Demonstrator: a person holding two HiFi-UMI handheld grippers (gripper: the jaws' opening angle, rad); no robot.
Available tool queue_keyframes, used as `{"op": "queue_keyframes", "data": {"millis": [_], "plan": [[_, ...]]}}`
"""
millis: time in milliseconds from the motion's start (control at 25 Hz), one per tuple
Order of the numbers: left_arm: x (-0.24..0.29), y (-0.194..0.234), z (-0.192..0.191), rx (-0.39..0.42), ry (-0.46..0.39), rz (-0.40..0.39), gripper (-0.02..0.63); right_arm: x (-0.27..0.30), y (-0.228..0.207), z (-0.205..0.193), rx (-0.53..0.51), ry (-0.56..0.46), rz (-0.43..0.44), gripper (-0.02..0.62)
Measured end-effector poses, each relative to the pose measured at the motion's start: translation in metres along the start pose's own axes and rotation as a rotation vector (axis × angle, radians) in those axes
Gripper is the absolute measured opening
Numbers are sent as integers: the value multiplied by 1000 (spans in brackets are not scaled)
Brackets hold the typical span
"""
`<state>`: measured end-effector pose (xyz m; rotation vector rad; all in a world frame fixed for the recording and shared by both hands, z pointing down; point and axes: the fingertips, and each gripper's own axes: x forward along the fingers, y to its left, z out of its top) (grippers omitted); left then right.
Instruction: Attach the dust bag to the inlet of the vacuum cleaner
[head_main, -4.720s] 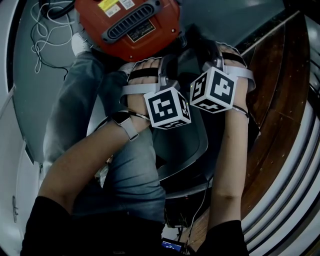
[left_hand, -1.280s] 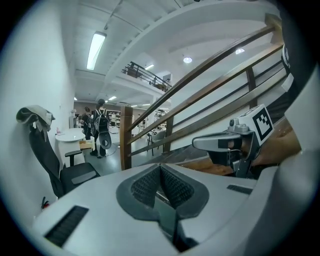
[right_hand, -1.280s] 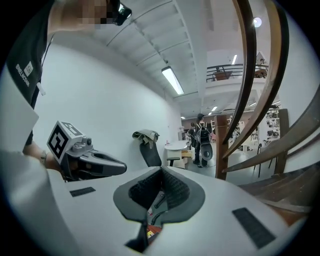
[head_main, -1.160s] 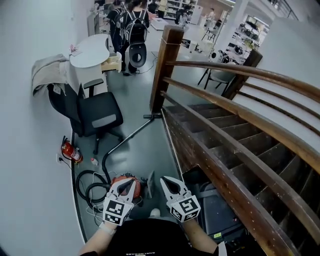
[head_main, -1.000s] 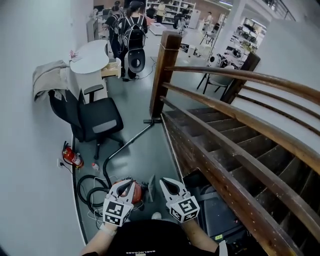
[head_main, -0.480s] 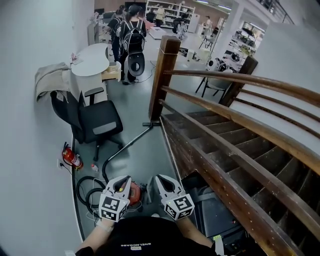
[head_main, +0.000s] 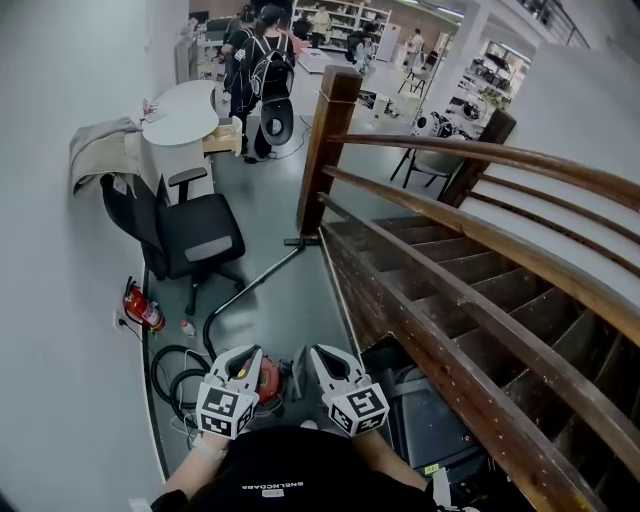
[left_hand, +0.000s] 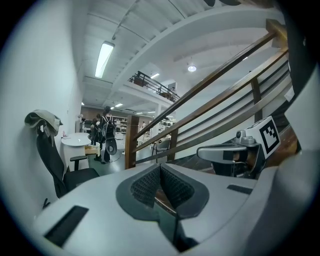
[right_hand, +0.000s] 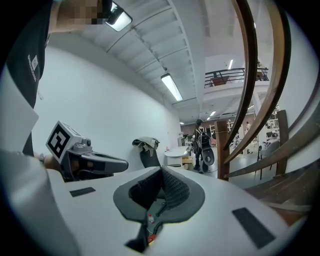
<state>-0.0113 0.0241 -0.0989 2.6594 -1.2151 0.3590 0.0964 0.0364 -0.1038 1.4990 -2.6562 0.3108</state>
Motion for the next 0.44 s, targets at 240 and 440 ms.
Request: {"op": "queue_keyframes", "data": {"millis": [240, 440], "plan": [[-1, -3, -1, -6, -6, -2, 15, -5, 0, -3, 8, 8, -11, 26], [-1, -3, 1, -9, -22, 2, 15, -7, -1, -2, 12, 7, -14, 26]]}}
